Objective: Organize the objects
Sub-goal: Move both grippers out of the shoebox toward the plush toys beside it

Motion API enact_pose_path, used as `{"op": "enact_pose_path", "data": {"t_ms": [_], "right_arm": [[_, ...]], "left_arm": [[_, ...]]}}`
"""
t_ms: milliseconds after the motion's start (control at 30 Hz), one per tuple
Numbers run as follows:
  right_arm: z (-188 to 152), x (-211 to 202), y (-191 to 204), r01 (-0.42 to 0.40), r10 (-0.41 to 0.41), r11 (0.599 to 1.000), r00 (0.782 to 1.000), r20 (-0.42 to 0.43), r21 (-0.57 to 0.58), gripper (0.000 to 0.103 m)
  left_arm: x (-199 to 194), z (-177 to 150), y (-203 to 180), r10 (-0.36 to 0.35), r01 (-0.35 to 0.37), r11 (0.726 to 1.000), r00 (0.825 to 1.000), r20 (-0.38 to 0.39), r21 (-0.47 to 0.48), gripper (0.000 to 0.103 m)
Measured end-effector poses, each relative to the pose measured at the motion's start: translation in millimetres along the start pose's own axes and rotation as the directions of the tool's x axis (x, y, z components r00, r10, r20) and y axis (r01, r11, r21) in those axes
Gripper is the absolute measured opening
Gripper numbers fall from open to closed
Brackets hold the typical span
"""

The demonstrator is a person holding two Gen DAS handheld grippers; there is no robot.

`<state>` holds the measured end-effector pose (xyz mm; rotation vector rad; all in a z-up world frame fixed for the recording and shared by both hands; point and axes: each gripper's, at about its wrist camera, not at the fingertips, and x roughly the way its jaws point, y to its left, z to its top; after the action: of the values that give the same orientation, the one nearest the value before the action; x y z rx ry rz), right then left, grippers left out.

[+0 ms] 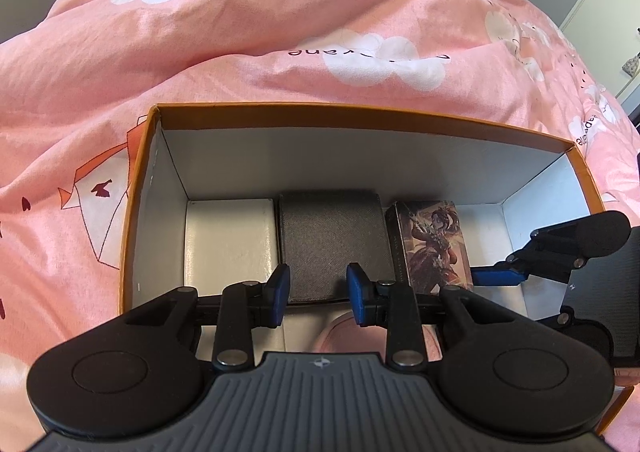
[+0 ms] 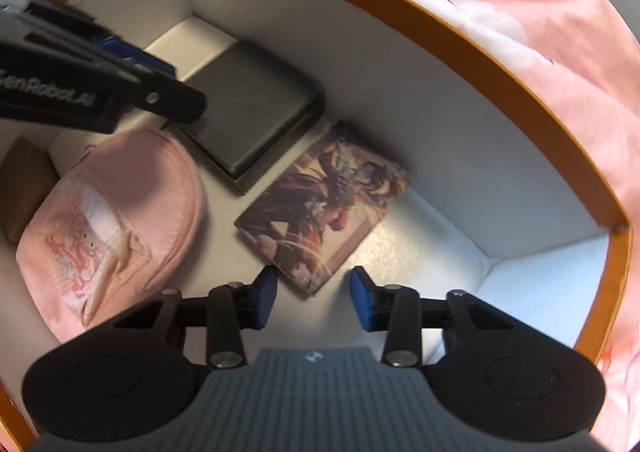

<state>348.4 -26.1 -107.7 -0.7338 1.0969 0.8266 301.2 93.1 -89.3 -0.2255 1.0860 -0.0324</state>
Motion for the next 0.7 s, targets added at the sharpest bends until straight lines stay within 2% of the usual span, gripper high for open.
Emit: {"op": "enact_pose_path", "data": {"t_ms": [167,300,533,700], "right_arm": [[0.0,-0.2,9.4,0.019,-0.016,0.995,0.999,0.031,-0.102,0.037],[1.2,0.4,12.6,0.021,-0.015,0.99,0.999,0.043,-0.14,0.035],[-2.7,-4.9,8.9,0.033,-0.027,0.992,0.998,0.049,-0.126,0.034],[-14.6,-38.1,10.4,0.072,-0.063,0.995,0.991,0.116,-0.074,0.035]], "left_arm": [[1.9,-0.8,-0.4,-0.001,0.001,1.0,1.0,-0.005,-0.006,0.035],[1.5,-1.1,-0.6,0.001,-0.001,1.0,1.0,-0.005,-0.006,0.035],[-5.0,-2.7,-3.1,-0.004,0.004,1.0,1.0,0.003,0.007,0.035],[-36.0,-9.9,-19.9,0.006,-0.011,0.997,0.998,0.062,0.073,0.035]]}}
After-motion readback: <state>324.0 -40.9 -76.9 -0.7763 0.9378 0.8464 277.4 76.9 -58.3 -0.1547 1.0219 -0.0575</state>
